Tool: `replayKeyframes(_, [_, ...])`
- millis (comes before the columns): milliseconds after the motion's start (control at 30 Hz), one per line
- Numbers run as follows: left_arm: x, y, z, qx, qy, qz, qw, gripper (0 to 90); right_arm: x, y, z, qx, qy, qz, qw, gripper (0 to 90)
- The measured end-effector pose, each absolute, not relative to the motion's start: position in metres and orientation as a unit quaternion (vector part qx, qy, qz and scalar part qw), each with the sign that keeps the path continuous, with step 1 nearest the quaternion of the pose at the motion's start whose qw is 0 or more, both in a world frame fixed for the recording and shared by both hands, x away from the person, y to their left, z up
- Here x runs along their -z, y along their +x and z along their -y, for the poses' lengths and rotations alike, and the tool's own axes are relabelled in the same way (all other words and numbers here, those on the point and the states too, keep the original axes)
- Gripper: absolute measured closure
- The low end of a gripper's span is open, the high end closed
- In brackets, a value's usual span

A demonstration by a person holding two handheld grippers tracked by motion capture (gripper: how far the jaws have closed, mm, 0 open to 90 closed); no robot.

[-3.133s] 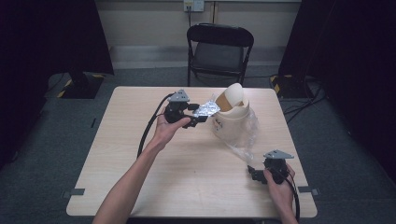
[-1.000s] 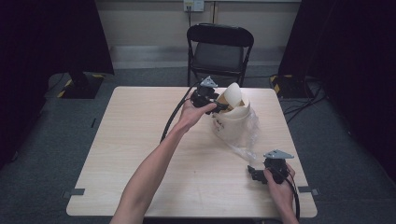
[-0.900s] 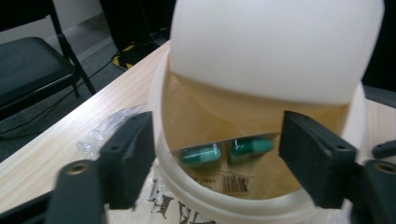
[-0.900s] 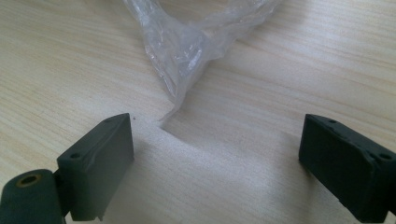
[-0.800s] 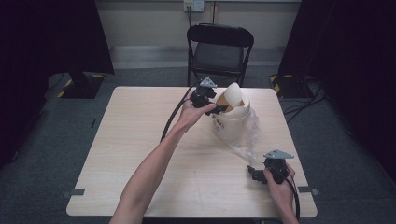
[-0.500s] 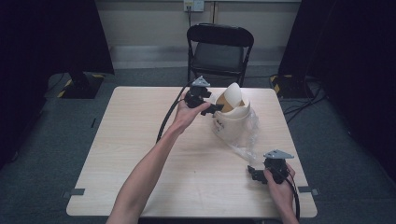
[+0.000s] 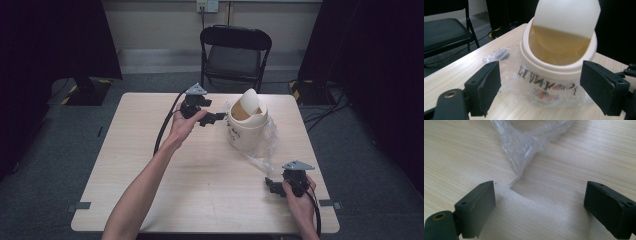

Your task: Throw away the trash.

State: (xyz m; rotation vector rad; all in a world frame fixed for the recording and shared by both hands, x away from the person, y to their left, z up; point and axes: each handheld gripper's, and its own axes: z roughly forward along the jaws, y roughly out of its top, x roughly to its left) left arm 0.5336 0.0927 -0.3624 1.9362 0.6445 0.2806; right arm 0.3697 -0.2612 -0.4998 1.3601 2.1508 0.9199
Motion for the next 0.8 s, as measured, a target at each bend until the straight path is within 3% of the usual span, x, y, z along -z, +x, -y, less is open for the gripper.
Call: replayKeyframes(800, [0.417, 0.472, -0.180, -0.131, 0.809, -0.336, 0.464, 18.3, 0.500, 0.370, 0.261, -0.332, 0.491, -0.776, 0.217, 9.3])
